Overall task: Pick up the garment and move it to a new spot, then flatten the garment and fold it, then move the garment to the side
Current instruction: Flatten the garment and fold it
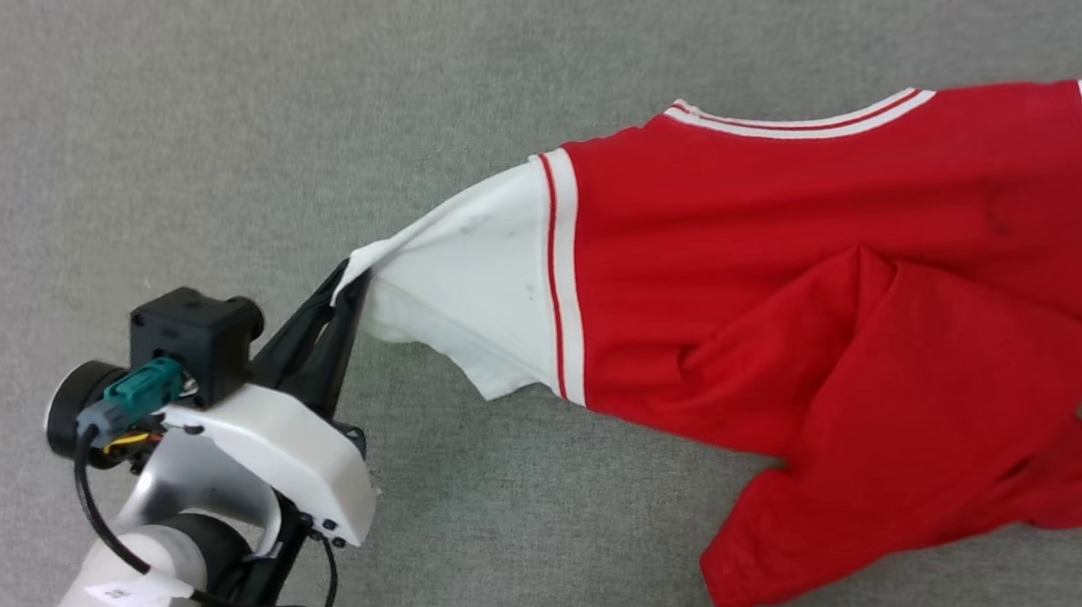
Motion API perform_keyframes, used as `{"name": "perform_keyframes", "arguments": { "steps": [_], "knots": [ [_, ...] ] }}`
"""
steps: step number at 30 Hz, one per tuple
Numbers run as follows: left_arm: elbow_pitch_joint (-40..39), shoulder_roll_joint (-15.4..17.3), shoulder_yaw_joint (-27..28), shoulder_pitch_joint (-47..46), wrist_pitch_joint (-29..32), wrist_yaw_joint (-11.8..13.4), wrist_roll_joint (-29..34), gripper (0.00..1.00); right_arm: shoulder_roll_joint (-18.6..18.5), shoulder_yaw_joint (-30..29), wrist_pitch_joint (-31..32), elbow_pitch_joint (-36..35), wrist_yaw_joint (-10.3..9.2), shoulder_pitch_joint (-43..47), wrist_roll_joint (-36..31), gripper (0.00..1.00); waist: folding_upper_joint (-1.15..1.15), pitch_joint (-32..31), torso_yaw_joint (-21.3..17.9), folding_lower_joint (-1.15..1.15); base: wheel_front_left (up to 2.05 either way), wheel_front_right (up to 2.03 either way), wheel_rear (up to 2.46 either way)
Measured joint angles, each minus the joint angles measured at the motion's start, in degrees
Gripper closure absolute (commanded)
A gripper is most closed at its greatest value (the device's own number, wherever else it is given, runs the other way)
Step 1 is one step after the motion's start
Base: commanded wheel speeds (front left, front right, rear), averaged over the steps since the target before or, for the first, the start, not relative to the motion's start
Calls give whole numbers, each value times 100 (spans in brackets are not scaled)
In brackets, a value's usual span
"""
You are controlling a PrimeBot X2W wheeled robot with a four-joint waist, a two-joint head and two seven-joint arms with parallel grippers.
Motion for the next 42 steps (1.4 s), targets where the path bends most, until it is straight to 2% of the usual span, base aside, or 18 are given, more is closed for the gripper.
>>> {"name": "perform_keyframes", "arguments": {
  "steps": [12,17,28,32,38,42],
  "knots": [
    [-158,328,560,49,-393,243,70,100,-151,291,-1339,94,1,-371,191,100,0,-1052,-405,0,0,0,0],
    [-343,470,909,48,-488,403,46,100,-164,454,-1496,-78,1,-403,470,100,0,-1430,-570,-1,0,0,0],
    [-827,887,1525,-7,-636,503,26,100,-114,412,-1466,-881,2,-425,723,100,0,-1882,-844,-1,0,0,0],
    [-923,1060,1737,-259,-659,488,23,100,-52,352,-1401,-1205,2,-570,720,100,0,-1835,-885,-1,0,0,0],
    [-838,1282,1880,-883,-635,311,4,100,-4,256,-1440,-1363,2,-1006,560,100,0,-1608,-907,-1,0,0,0],
    [-617,1428,1834,-1367,-561,69,-26,100,64,226,-1525,-1262,2,-1451,452,100,0,-1363,-912,-1,0,0,0]
  ]
}}
